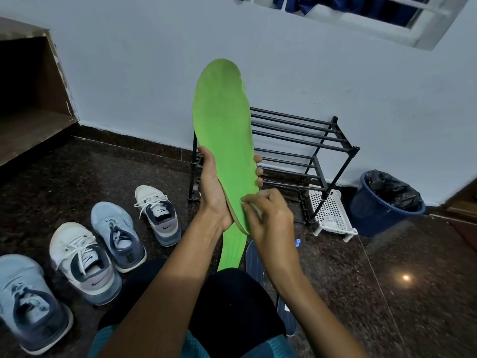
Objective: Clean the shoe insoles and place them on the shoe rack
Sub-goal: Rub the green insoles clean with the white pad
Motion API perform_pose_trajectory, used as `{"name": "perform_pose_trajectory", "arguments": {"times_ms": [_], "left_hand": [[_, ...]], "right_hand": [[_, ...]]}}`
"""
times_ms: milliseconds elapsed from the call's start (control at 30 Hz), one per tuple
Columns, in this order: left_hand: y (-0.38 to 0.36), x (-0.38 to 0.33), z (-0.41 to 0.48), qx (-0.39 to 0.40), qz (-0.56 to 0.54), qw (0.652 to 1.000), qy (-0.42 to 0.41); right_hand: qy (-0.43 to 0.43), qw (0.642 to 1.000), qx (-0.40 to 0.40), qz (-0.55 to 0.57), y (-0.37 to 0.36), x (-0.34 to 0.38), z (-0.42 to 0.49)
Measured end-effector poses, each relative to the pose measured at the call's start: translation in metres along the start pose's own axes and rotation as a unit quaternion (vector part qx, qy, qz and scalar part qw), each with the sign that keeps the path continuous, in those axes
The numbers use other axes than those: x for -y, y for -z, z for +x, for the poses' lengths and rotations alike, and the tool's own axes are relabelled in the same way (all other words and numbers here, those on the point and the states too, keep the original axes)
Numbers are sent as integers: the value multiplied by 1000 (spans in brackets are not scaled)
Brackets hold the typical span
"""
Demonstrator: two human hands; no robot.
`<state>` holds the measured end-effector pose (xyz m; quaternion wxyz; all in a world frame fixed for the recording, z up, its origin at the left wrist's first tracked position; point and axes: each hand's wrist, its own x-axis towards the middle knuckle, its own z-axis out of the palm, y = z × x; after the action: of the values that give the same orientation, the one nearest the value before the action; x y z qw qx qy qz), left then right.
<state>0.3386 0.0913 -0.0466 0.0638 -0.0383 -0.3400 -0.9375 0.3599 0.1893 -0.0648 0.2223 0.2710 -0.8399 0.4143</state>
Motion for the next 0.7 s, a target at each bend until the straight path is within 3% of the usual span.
{"name": "perform_pose_trajectory", "arguments": {"times_ms": [200, 433, 700], "left_hand": [[1, 0, 1, 1, -15, 1000, 2], [1, 3, 2, -9, 7, 1000, -2], [2, 2, 1, -12, -1, 1000, 7]], "right_hand": [[17, 998, 34, 41, 4, 9, -8], [-9, 1000, -5, 13, 0, 0, 10], [-4, 994, 29, 106, 2, 9, -6]]}}
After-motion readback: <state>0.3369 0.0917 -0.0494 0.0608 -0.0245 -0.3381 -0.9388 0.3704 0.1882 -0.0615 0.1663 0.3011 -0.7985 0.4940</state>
